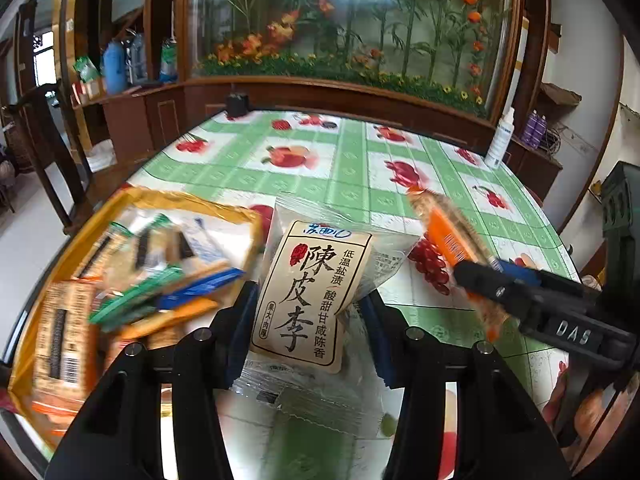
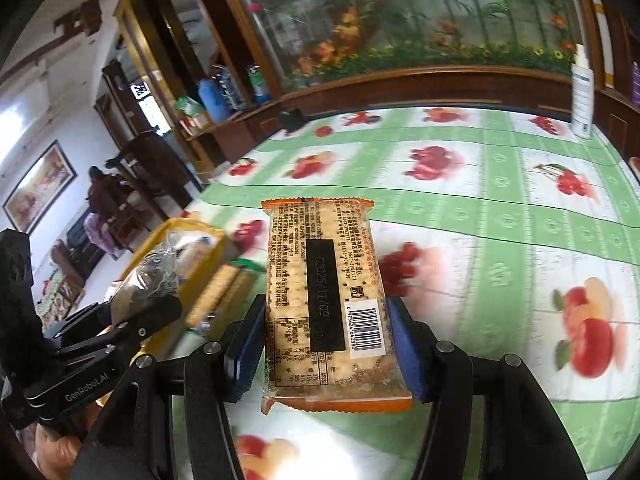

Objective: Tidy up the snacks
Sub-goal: 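Carry both held packs over the white box with both grippers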

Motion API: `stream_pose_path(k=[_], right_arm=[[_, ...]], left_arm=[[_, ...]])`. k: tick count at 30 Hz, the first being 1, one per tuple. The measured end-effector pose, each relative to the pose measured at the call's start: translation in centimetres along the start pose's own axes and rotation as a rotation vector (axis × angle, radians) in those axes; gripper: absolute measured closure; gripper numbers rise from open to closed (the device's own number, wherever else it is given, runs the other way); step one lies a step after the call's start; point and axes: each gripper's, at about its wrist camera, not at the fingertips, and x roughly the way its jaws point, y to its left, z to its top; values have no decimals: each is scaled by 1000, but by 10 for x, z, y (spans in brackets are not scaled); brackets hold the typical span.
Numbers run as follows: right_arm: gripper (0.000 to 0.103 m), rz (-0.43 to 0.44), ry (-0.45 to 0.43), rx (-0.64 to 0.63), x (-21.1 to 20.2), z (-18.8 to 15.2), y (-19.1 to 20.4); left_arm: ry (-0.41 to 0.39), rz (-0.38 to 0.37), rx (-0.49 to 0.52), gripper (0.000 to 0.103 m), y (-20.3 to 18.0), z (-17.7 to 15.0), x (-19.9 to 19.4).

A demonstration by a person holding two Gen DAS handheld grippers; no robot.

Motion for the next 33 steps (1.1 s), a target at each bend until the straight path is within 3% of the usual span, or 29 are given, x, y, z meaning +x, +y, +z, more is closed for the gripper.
stream_pose_path(k=[6, 19, 33], right_arm=[[43, 62, 15, -48, 12, -2, 47], [44, 155, 56, -218, 44, 10, 150], [44, 174, 98, -291, 87, 19, 209]], left_arm=[[-52, 63, -26, 54, 31, 1, -20], [-62, 198, -156, 54, 122, -15, -32], [-43, 238, -231, 54, 164, -27, -26]])
